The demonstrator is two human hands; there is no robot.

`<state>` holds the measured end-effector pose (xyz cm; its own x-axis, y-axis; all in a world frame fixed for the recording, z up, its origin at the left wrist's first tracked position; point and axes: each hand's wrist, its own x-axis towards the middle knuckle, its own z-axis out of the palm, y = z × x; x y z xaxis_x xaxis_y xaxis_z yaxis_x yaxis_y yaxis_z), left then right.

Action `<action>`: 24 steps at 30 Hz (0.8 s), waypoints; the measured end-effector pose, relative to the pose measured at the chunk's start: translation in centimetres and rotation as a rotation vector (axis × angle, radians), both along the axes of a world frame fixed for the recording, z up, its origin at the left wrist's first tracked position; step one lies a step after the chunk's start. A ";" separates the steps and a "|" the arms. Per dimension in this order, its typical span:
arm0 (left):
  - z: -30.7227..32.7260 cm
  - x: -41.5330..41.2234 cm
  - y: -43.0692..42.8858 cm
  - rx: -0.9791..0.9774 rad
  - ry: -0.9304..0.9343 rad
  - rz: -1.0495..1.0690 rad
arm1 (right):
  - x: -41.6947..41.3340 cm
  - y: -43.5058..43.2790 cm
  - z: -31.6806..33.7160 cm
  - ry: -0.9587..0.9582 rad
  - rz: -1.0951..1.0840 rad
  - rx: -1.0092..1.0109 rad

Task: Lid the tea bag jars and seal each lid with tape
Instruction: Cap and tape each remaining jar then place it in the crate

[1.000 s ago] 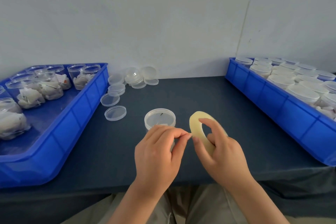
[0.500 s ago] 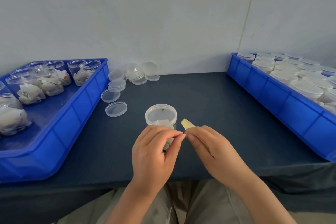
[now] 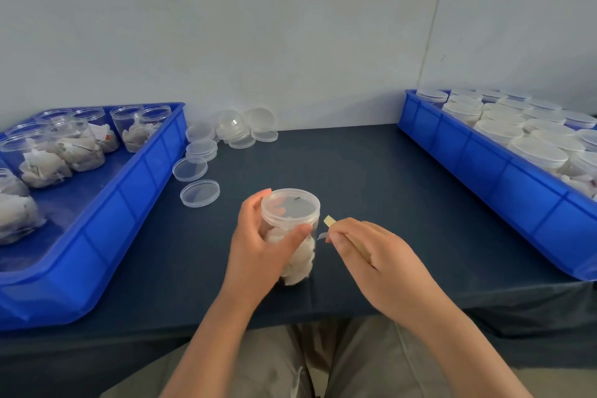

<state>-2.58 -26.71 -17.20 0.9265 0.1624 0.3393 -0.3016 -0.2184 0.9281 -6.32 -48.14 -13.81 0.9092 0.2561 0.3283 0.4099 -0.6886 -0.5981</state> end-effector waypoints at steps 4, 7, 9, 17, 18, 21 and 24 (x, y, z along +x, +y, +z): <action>0.8 -1.2 0.0 0.132 -0.016 -0.071 | 0.1 -0.2 0.7 0.086 0.014 -0.005; 1.4 -2.0 -0.4 0.120 0.001 -0.098 | -0.1 -0.1 0.9 0.105 0.010 0.029; 1.7 -2.2 -0.6 0.150 -0.006 -0.104 | -0.1 -0.2 0.8 0.123 -0.004 0.039; 1.3 -2.7 -1.5 0.231 -0.115 -0.024 | -0.2 0.3 0.8 0.129 -0.003 0.005; 1.2 -2.6 -1.5 0.237 -0.123 -0.017 | -0.2 0.3 0.8 0.126 -0.004 -0.004; 1.0 -2.4 -1.6 0.247 -0.143 0.003 | -0.2 0.4 0.7 0.120 -0.014 -0.013; 0.9 -2.4 -1.7 0.254 -0.159 0.033 | -0.3 0.5 0.7 0.113 -0.024 -0.031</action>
